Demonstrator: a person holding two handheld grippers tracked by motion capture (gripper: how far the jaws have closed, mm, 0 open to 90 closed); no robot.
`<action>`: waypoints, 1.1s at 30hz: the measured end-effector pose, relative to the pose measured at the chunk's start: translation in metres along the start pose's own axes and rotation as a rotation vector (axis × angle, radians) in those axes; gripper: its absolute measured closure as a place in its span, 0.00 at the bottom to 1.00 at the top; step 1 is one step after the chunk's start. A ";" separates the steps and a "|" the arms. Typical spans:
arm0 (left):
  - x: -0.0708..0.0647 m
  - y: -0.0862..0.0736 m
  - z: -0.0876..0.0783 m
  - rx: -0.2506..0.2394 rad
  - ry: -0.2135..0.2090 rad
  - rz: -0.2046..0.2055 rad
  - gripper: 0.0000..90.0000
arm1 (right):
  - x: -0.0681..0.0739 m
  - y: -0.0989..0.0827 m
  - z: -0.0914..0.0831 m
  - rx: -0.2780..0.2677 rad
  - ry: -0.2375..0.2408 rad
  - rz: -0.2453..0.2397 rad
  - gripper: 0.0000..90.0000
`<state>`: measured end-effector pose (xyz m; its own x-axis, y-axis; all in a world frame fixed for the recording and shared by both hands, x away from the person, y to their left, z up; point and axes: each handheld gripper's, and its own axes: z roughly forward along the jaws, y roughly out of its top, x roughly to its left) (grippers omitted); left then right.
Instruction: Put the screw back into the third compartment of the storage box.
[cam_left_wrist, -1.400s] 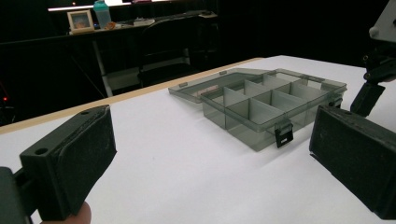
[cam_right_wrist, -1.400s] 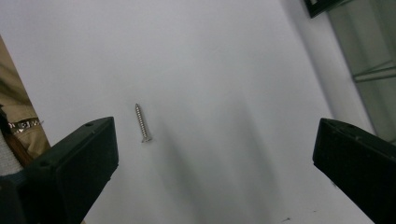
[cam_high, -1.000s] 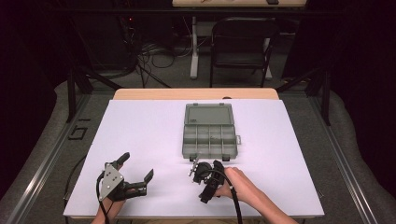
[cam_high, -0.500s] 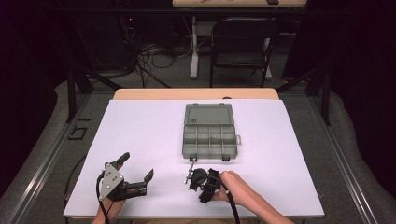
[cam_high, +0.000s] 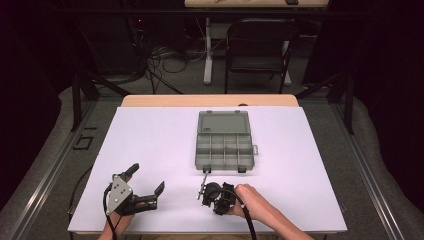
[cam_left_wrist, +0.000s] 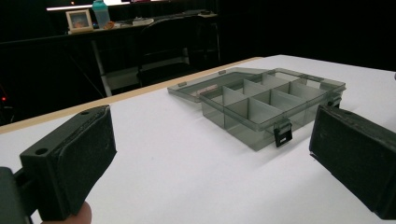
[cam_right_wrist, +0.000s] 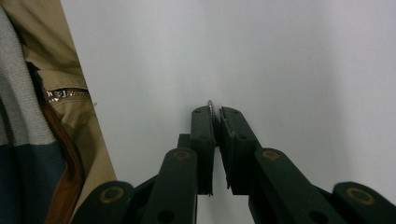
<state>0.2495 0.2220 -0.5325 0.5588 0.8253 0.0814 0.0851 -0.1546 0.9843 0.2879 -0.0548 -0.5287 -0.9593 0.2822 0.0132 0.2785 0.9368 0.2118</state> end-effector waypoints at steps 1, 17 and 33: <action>0.000 0.000 0.000 -0.001 0.000 0.000 0.00 | -0.001 -0.001 0.000 -0.001 0.008 0.006 0.94; 0.000 0.000 0.000 0.000 -0.002 0.002 0.00 | -0.004 -0.002 -0.006 -0.018 0.009 0.014 0.95; 0.000 0.000 0.000 0.000 -0.002 0.001 0.00 | -0.019 -0.010 -0.020 -0.041 -0.027 0.061 0.95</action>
<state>0.2495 0.2217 -0.5324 0.5602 0.8243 0.0819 0.0842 -0.1551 0.9843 0.3019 -0.0737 -0.5112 -0.9388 0.3444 0.0007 0.3335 0.9085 0.2517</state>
